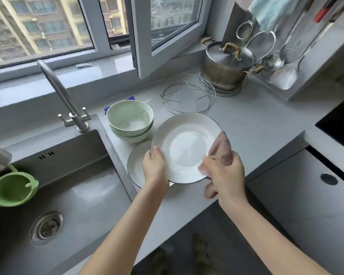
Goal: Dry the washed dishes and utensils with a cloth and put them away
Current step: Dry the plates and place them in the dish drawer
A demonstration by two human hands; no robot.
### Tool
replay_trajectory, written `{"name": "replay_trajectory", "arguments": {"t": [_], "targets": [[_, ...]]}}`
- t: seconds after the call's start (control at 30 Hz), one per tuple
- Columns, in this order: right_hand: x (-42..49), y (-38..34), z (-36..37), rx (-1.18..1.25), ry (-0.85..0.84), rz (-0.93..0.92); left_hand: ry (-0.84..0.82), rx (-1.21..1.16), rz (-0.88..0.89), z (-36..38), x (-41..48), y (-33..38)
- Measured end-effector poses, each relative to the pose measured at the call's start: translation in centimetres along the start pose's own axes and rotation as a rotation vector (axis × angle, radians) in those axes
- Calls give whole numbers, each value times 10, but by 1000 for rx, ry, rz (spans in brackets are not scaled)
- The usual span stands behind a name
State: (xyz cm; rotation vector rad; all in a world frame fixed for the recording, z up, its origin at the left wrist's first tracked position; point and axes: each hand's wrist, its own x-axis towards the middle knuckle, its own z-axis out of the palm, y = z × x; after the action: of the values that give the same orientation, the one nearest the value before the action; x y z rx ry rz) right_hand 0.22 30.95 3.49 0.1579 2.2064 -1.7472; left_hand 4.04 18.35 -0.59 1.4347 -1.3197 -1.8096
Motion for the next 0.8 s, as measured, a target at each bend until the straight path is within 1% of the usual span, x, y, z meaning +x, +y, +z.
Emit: {"name": "replay_trajectory", "arguments": {"t": [0.07, 0.1, 0.13, 0.17, 0.2, 0.23, 0.27, 0.3, 0.37, 0.43, 0.47, 0.5, 0.53, 0.6, 0.63, 0.67, 0.73, 0.77, 0.8], "targets": [[-2, -7, -31, -201, 113, -212, -69, 75, 59, 1, -2, -1], [1, -11, -43, -365, 160, -331, -116, 117, 66, 2, -3, -2], [6, -14, -53, -628, 205, -462, -176, 151, 80, 5, -6, -4], [15, -14, -59, -952, 207, -582, -234, 199, 105, 10, -12, -5], [24, -10, -59, -1230, 136, -657, -283, 257, 149, 17, -19, -5], [30, -7, -56, -1423, 5, -665, -317, 312, 188, 26, -28, -5], [34, 0, -52, -1522, -143, -660, -338, 338, 228, 35, -37, -5], [33, 7, -50, -1527, -297, -635, -342, 344, 248, 45, -44, -4], [22, 20, -60, -1416, -573, -633, -351, 313, 193, 60, -57, -7], [5, 26, -100, -1387, -758, -676, -386, 345, 135, 68, -67, -15], [-3, 29, -128, -1403, -785, -693, -412, 404, 137, 71, -74, -22], [-7, 34, -160, -1429, -728, -744, -442, 467, 158, 74, -83, -29], [-4, 41, -192, -1476, -603, -832, -480, 502, 189, 79, -95, -36], [10, 53, -249, -1631, -345, -866, -589, 513, 242, 96, -128, -49], [19, 55, -270, -1691, -246, -847, -642, 513, 269, 107, -147, -56], [26, 56, -286, -1720, -207, -808, -691, 519, 312, 118, -169, -62], [32, 58, -307, -1665, -102, -844, -776, 542, 386, 139, -215, -74], [31, 61, -317, -1625, -71, -874, -808, 547, 399, 148, -234, -80], [24, 62, -329, -1588, -73, -862, -837, 557, 400, 155, -251, -85]]}}
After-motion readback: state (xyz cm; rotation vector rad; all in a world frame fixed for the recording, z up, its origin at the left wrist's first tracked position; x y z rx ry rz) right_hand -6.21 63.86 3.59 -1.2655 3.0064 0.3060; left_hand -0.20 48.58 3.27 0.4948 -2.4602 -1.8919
